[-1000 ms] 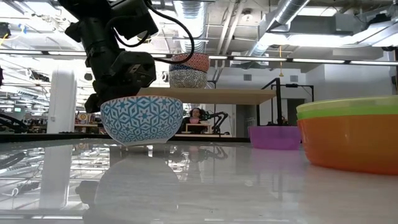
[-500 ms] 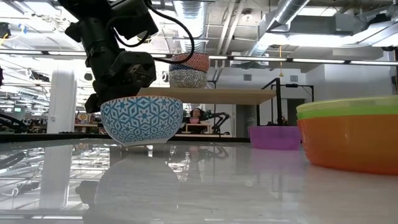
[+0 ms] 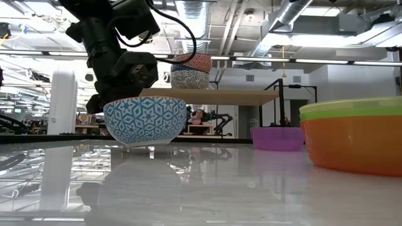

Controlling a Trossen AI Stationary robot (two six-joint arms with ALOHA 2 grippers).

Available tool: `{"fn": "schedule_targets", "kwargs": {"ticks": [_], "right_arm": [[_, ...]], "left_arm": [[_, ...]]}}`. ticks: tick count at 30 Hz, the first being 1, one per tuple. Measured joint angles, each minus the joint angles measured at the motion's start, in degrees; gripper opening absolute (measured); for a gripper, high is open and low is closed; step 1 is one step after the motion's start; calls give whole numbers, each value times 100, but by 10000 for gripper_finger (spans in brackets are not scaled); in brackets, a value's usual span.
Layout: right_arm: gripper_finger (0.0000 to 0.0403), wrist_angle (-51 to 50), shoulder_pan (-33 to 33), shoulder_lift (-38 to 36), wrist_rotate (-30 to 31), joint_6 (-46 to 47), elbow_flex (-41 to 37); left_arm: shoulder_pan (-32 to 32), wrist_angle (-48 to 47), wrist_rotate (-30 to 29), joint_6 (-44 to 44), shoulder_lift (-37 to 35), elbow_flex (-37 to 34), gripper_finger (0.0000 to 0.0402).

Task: Place and stack bowls onto a shelf
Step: Stack the orange patterned bowl on top of the blue patterned bowl on the shelf

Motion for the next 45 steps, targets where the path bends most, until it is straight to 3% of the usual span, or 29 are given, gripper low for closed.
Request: {"fn": "schedule_targets", "kwargs": {"ticks": [15, 27, 45], "right_arm": [[134, 36, 4, 592, -476, 219, 0], [134, 66, 438, 1474, -512, 337, -2], [134, 212, 1010, 2150, -468, 1861, -2]], "left_arm": [[0, 891, 129, -264, 2, 4, 7], [0, 908, -298, -489, 2, 4, 7], [-2, 569, -83, -221, 2, 2, 7]]}}
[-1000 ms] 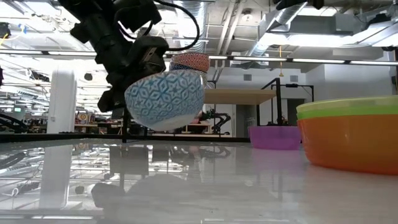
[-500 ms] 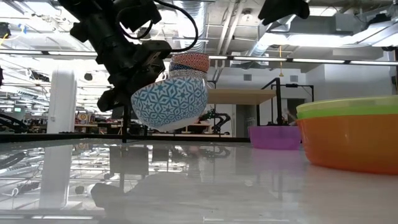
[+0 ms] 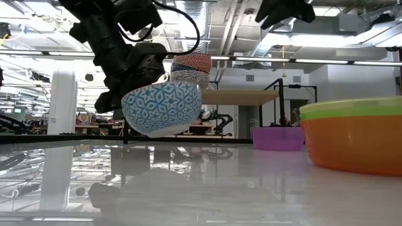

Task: Place and stack bowls onto a shelf
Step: Stack the orange patterned bowl on top of the blue patterned bowl on the shelf

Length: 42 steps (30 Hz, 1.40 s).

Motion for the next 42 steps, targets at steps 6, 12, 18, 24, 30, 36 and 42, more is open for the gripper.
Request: {"fn": "schedule_targets", "kwargs": {"ticks": [6, 12, 18, 24, 30, 36, 42], "right_arm": [[134, 174, 116, 0, 5, 253, 0], [134, 166, 231, 0, 18, 489, 0], [134, 169, 273, 0, 57, 553, 0], [134, 170, 271, 0, 51, 642, 0], [134, 173, 305, 0, 66, 698, 0], [134, 178, 305, 0, 64, 738, 0], [134, 179, 303, 0, 59, 833, 0]], "left_arm": [[0, -101, -28, 45, 0, 0, 7], [4, -153, -41, 175, 0, 0, 7], [2, -252, -72, 176, 0, 0, 7], [2, -403, -72, 172, 0, 0, 7], [2, -454, -67, 77, 0, 0, 7], [2, -457, -124, 129, 0, 0, 7], [2, -455, -127, 213, 0, 0, 7]]}}
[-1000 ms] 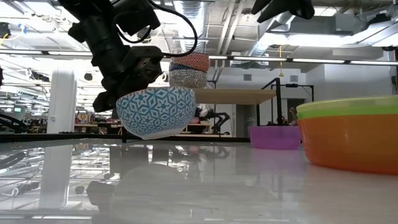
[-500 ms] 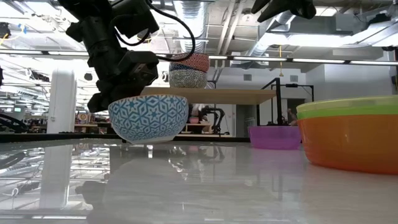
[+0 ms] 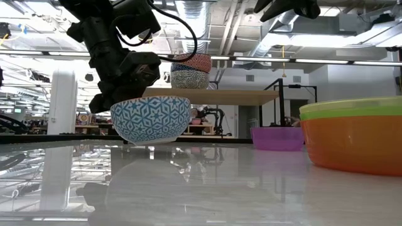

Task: Place and stack bowls onto a shelf
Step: Stack the orange patterned bowl on top of the blue patterned bowl on the shelf

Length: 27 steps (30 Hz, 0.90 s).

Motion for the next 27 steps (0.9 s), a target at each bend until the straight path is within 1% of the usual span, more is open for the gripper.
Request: {"fn": "schedule_targets", "kwargs": {"ticks": [6, 15, 20, 27], "right_arm": [[134, 47, 9, 97, -24, 15, -6], [134, 269, 196, 339, -67, 27, 2], [134, 296, 195, 400, -216, 175, -4], [134, 355, 235, 400, -219, 340, -4]], "left_arm": [[0, 0, 19, -36, 0, 0, 7], [0, -2, 45, -40, 0, 0, 7], [0, -2, 43, -2, 0, 0, 7], [0, -33, 18, 54, 0, 0, 7]]}}
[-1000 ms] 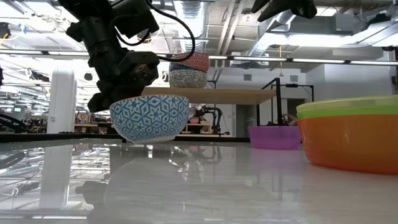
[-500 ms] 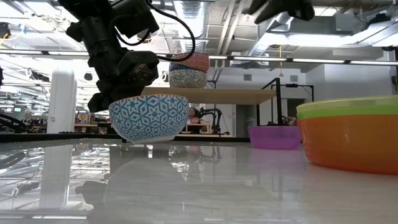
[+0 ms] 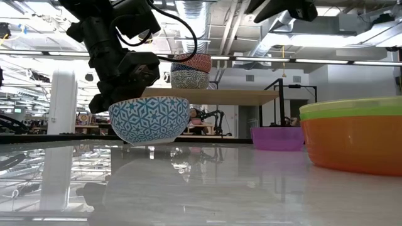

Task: Place and stack bowls onto a shelf
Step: Stack the orange patterned bowl on top of the blue patterned bowl on the shelf

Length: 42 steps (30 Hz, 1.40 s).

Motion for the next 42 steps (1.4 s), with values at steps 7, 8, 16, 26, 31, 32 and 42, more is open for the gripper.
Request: {"fn": "schedule_targets", "kwargs": {"ticks": [7, 8, 16, 26, 31, 32, 42], "right_arm": [[134, -22, 77, 200, -11, 407, 2], [134, -12, 87, 262, -15, 418, 0], [134, 274, 97, 806, -245, 427, 2], [134, 409, 95, 1378, -307, 679, 2], [135, 679, 88, 1630, -419, 675, 4], [136, 775, 88, 1668, -434, 665, 4], [202, 1460, 58, 2002, -482, 668, 14]], "left_arm": [[0, 2, -43, 15, 0, 0, 7], [0, 0, -58, 15, 0, 0, 7], [1, -46, -177, 14, 0, 0, 7], [0, -233, -216, -96, 0, 0, 7], [-2, -429, -264, -102, 0, 0, 7], [-2, -427, -270, -111, 0, 0, 7], [-2, -451, -401, -149, -2, 0, 7]]}}
